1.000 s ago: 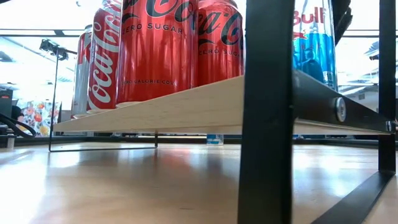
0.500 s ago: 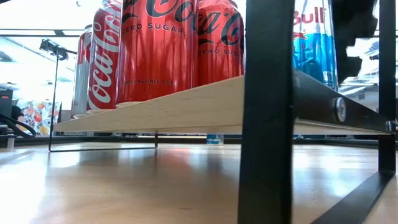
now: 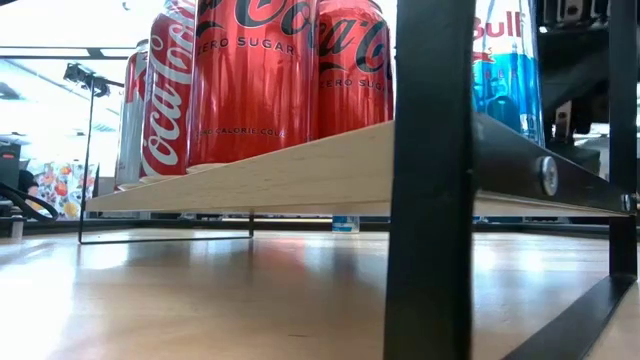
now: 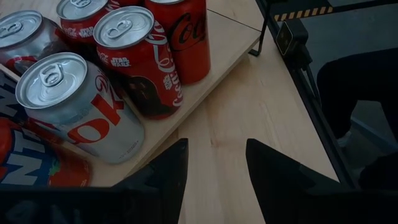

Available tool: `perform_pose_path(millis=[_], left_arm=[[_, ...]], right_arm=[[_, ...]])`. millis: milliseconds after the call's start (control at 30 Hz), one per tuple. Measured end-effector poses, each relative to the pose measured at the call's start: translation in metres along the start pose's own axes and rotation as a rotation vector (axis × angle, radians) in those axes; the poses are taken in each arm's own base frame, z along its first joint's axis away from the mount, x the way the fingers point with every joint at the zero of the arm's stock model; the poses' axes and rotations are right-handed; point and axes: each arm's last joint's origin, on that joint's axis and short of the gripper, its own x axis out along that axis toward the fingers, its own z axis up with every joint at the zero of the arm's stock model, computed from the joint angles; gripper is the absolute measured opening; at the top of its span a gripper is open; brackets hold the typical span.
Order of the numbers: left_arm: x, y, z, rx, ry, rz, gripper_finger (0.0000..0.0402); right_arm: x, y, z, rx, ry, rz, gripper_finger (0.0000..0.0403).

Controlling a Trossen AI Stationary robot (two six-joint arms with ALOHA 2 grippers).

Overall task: Place canned beverage on shelf
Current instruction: Adjust the shelf on the table

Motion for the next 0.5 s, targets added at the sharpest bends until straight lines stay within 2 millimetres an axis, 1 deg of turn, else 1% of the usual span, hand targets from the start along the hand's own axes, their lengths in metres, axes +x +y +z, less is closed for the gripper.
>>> perform_pose_path(millis=[167,333,500], left_arm=[[0.0000,0.0000,0.0000,0.000,0.000,0.000,0.0172],[0.0000,0.0000,0.0000,0.000,0.000,0.000,0.0172],[0.0000,0.0000,0.0000,-0.004,0.000,0.000,0.0172]], right_arm=[[-0.0026,-0.0089,-0.0050,0.016,-0.071,0.131,0.0264],[-0.0040,-0.0123,-0.0073,0.026,-0.087,0.161,0.0264],[-0.0056,-0.0096,-0.0062,0.010,-0.112,0.214,0.0263]])
